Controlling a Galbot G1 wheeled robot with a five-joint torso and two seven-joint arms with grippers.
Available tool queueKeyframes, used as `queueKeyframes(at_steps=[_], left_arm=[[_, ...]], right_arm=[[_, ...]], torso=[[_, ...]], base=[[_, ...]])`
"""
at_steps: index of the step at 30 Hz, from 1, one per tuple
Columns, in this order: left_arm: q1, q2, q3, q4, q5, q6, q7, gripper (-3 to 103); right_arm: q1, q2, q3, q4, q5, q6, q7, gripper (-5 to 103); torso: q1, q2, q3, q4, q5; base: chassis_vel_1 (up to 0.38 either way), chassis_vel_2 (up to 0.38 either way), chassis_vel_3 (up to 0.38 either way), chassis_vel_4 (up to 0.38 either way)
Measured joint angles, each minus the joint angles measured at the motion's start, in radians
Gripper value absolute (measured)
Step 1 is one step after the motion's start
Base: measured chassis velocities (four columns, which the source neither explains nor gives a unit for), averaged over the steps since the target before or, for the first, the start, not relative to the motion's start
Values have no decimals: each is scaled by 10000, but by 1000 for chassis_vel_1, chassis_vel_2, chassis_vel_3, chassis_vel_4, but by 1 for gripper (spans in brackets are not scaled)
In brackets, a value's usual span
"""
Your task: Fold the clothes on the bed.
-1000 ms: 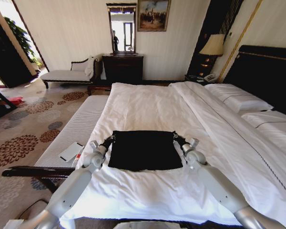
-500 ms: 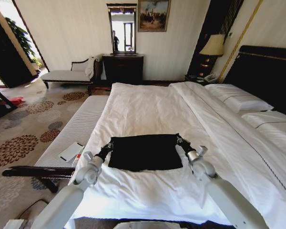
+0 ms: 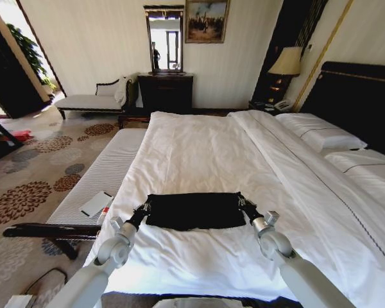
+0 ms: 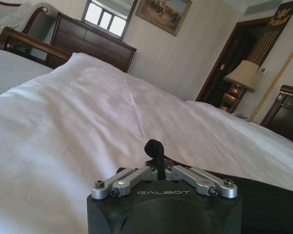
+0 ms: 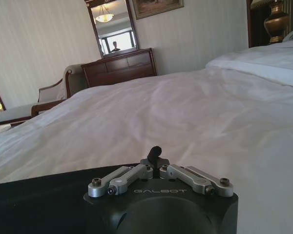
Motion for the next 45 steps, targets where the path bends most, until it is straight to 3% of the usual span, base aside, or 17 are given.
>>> queueKeyframes(at_steps=[8,10,11,13,15,17,18,19,23,24,26,27,29,31,34,40,45], left_arm=[[-169,51,124,122,165,197,-291,-1],[-80,79,76,-46,325,309,-385,4],[-80,79,76,-46,325,309,-385,4],[223,93,-40,-325,604,339,-365,15],[393,88,-105,-454,738,334,-341,20],[827,47,-360,-729,1089,256,-250,32],[1009,21,-511,-830,1202,212,-205,32],[1009,21,-511,-830,1202,212,-205,32],[1348,-50,-1210,-1049,1256,80,-168,54],[1373,-52,-1377,-1077,1251,52,-169,59],[1392,-46,-1505,-1109,1229,41,-171,59],[1431,-32,-1682,-1190,1168,28,-179,65],[1527,1,-1897,-1346,1220,-42,-181,76],[1568,15,-1944,-1391,1347,-84,-173,81],[1851,119,-2047,-1613,2202,-325,-27,92],[2394,62,-2281,-1968,3416,-686,36,100],[3191,-211,-2772,-2326,3965,-903,34,100]], right_arm=[[-352,125,-1,73,-166,-22,5,1],[-468,144,31,129,-255,-28,10,11],[-468,144,31,129,-255,-28,10,11],[-630,165,117,268,-288,-31,35,22],[-717,170,172,374,-288,-35,62,22],[-893,157,314,659,-304,-43,102,33],[-992,126,406,827,-305,-55,146,38],[-992,126,406,827,-305,-55,146,38],[-1212,-106,735,1351,-240,-135,244,60],[-1189,-192,769,1409,-242,-140,243,60],[-1129,-261,773,1423,-251,-145,241,65],[-968,-382,746,1403,-312,-153,233,71],[-447,-644,532,1121,-627,-140,148,82],[-192,-740,417,951,-767,-121,91,82],[839,-1108,-140,79,-1378,96,-203,96],[2080,-1349,-1148,-1083,-2058,478,-544,100],[3433,-1245,-2550,-2570,-3525,1299,-932,100]], torso=[[1,-1,0,-3,-4],[1,-1,0,-4,-1],[1,-1,0,-4,-1],[1,-1,0,-3,1],[1,-1,0,-2,0],[1,-1,-1,-2,-1],[0,-1,-1,0,-1],[0,-1,-1,0,-1],[0,-1,-1,-4,-2],[0,-1,0,-4,-2],[0,-1,0,-5,-2],[0,-1,0,-5,0],[0,-1,0,-5,-2],[0,0,0,-2,-1],[1,-1,1,-2,-2],[2,-1,1,-1,0],[2,-1,1,-1,-1]], base=[[0,0,0,0],[0,0,0,0],[0,0,0,0],[0,0,0,0],[0,0,0,0],[0,0,0,0],[0,0,0,0],[0,0,0,0],[0,0,0,0],[0,0,0,0],[0,0,0,0],[0,0,0,0],[0,0,0,0],[0,0,0,0],[0,0,0,0],[0,0,0,0],[0,0,0,0]])
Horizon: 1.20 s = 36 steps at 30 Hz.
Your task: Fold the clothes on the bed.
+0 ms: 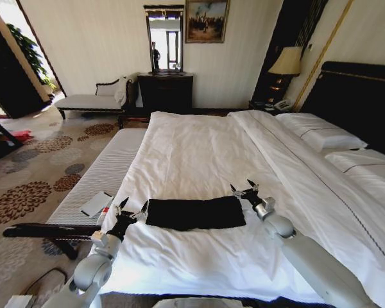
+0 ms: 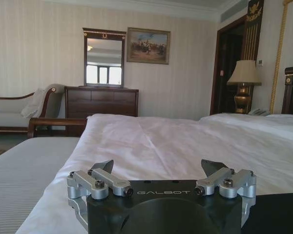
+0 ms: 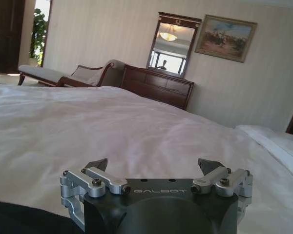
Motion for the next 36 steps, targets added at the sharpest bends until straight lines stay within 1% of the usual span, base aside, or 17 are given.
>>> queueKeyframes(at_steps=[1,4,7,9,11,15,16,18,20,26,36], left_arm=[[0,0,0,0,0,0,0,100],[596,-217,-447,-274,35,0,22,100],[985,-381,-767,-352,35,-58,148,100],[1219,-499,-948,-349,-19,-131,237,100],[1248,-533,-977,-338,-49,-142,246,100],[1268,-606,-978,-329,-220,-152,273,100],[1268,-606,-978,-329,-220,-152,273,100],[1254,-606,-953,-362,-268,-148,276,100],[1222,-590,-931,-409,-330,-115,276,100],[1185,-553,-924,-471,-400,-61,270,100],[1208,-554,-1052,-583,-531,-10,247,100]], right_arm=[[0,0,0,0,0,0,0,100],[577,17,-555,-413,-589,236,-165,100],[941,-16,-861,-558,-888,322,-206,100],[1343,-138,-1238,-666,-1280,423,-235,100],[1443,-193,-1348,-689,-1450,468,-253,100],[1618,-480,-1800,-743,-2747,872,-507,100],[1618,-480,-1800,-743,-2747,872,-507,100],[1542,-549,-1865,-731,-3223,1064,-620,100],[1469,-581,-1875,-777,-3503,1232,-718,100],[1343,-671,-1859,-763,-3739,1404,-804,100],[488,-1029,-1573,-114,-4078,1570,-840,100]], torso=[[0,0,0,0,0],[0,0,0,-3,2],[-1,0,-1,0,1],[-1,0,-1,3,-1],[-1,0,-1,3,-2],[0,0,0,-4,1],[0,0,0,-4,1],[-1,0,-1,-3,1],[-1,0,-2,-3,0],[-1,0,-1,-1,1],[-1,0,-1,-1,1]], base=[[0,0,0,0],[0,0,0,0],[0,0,0,0],[0,0,0,0],[0,0,0,0],[0,0,0,0],[0,0,0,0],[0,0,0,0],[0,0,0,0],[0,0,0,0],[0,0,0,0]])
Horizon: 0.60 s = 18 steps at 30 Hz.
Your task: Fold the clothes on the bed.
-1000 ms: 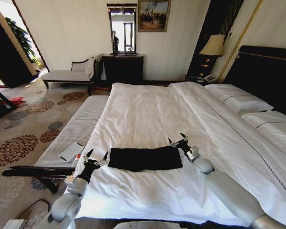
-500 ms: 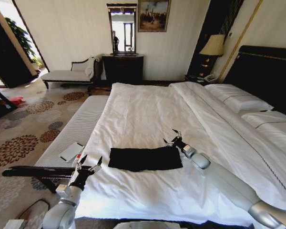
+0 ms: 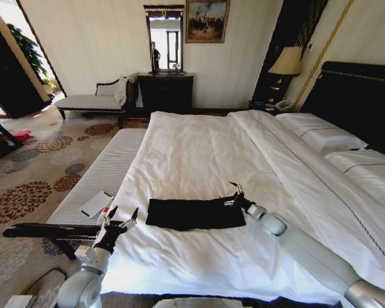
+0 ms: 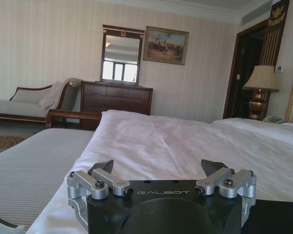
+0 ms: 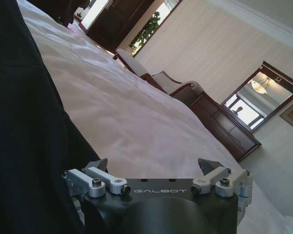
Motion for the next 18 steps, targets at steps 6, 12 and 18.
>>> queueKeyframes(at_steps=[6,12,18], left_arm=[[-47,-20,-8,-129,-58,87,-62,100],[-8,-26,-109,-283,-118,156,-114,100],[161,-86,-225,-387,-120,161,-128,100]], right_arm=[[-468,-557,149,823,-150,15,2,100],[-1138,-1055,381,1435,-503,132,4,100],[-2224,-1391,1064,2383,-852,152,4,100]], torso=[[0,0,0,1,-2],[0,0,-1,0,1],[0,0,-1,1,-2]], base=[[0,0,0,0],[0,0,0,0],[0,0,0,0]])
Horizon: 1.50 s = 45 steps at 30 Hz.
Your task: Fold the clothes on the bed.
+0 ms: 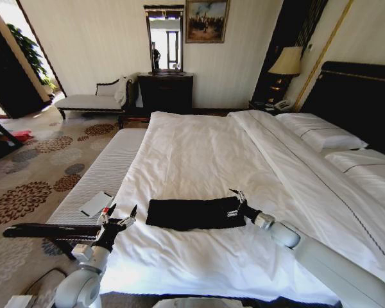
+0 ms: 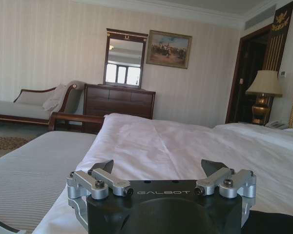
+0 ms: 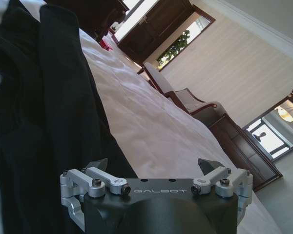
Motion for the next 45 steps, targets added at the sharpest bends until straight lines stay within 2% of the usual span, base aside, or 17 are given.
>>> queueKeyframes(at_steps=[4,8,11,14,16,19,21,25,26,30,40,45], left_arm=[[118,-13,-18,-134,47,1,-2,100],[253,-20,-38,-306,95,1,-1,100],[320,-35,-30,-389,177,1,-2,100],[444,-82,-14,-496,279,1,-14,100],[492,-90,-27,-521,308,1,-20,100],[681,-60,-132,-657,355,21,-83,100],[731,-46,-152,-707,354,40,-96,100],[1006,9,-128,-1032,369,167,-155,100],[1006,9,-128,-1032,369,167,-155,100],[1121,-73,78,-1094,558,181,-178,100],[1056,-33,-73,-987,410,182,-181,100],[952,32,-83,-944,316,206,-181,100]], right_arm=[[-1293,-96,761,831,-420,-3,-20,100],[-1849,-107,1090,1166,-583,70,5,100],[-1717,-133,1194,1327,-303,65,127,100],[-707,-318,1183,1567,755,-391,336,100],[-351,-339,1078,1528,953,-496,346,100],[936,-110,246,692,1141,-579,315,100],[1231,6,-106,393,1127,-566,312,100],[2608,769,-1672,-868,902,-488,322,100],[2608,769,-1672,-868,902,-488,322,100],[3820,1428,-2796,-1805,582,-340,334,100],[4024,2178,-3545,-2665,-206,-32,341,100],[3685,1979,-3535,-2151,-314,-28,340,100]], torso=[[0,0,0,-2,-1],[0,1,0,-6,3],[-1,1,0,-4,4],[-1,1,0,1,-2],[0,0,0,3,-5],[-1,0,1,0,-3],[-1,1,1,0,2],[0,0,2,-2,4],[0,0,2,-2,4],[0,0,2,2,-2],[0,0,2,-1,2],[1,0,1,0,0]], base=[[0,0,0,0],[0,0,0,0],[0,0,0,0],[0,0,0,0],[0,0,0,0],[0,0,0,0],[0,0,0,0],[0,0,0,0],[0,0,0,0],[0,0,0,0],[0,0,0,0],[0,0,0,0]])
